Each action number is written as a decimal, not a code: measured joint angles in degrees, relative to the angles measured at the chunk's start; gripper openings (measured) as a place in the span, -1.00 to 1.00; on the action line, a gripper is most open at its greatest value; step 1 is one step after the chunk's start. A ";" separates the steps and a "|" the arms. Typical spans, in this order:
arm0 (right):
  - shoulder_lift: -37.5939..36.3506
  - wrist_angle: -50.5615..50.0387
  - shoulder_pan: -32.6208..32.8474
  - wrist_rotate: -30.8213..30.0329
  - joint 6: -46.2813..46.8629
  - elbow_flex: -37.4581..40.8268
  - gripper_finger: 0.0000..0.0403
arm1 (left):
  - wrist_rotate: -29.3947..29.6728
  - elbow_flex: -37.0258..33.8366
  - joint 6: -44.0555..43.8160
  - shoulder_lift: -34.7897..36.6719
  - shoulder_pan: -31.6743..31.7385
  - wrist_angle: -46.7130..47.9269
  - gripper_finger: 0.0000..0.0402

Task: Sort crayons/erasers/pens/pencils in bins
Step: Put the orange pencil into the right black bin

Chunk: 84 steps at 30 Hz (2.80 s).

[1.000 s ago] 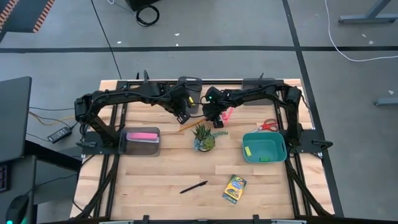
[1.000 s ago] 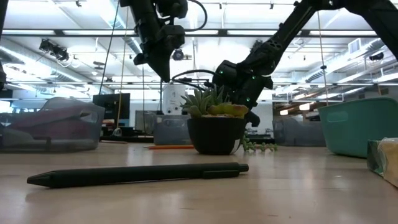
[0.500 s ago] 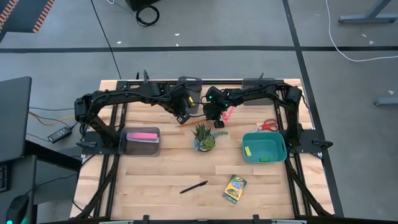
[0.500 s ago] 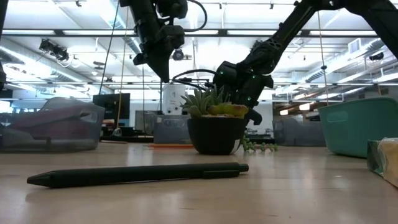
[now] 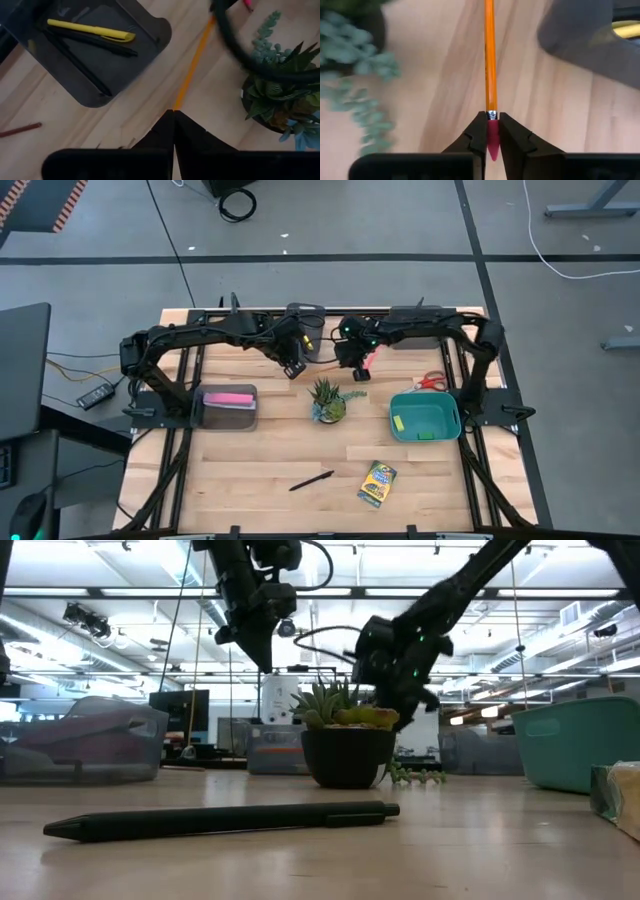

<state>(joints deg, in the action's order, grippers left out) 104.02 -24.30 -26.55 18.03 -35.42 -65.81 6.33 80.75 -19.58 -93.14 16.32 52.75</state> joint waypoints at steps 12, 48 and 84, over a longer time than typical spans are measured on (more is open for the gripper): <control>-19.28 -22.07 -3.57 -5.42 10.80 -0.17 -0.79 | 3.02 -0.07 7.23 1.73 1.63 -1.78 -0.87; -39.25 -42.33 -5.57 -25.60 105.47 -0.27 -0.79 | -1.94 0.00 23.29 7.28 19.21 -20.31 -0.85; -24.83 -36.37 -15.31 -33.89 138.25 -0.30 -0.67 | -1.93 0.00 23.31 7.28 20.26 -19.72 -0.95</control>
<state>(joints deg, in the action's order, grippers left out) 79.19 -60.67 -41.86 -15.86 102.83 -66.11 4.40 80.75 3.73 -85.86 36.58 33.03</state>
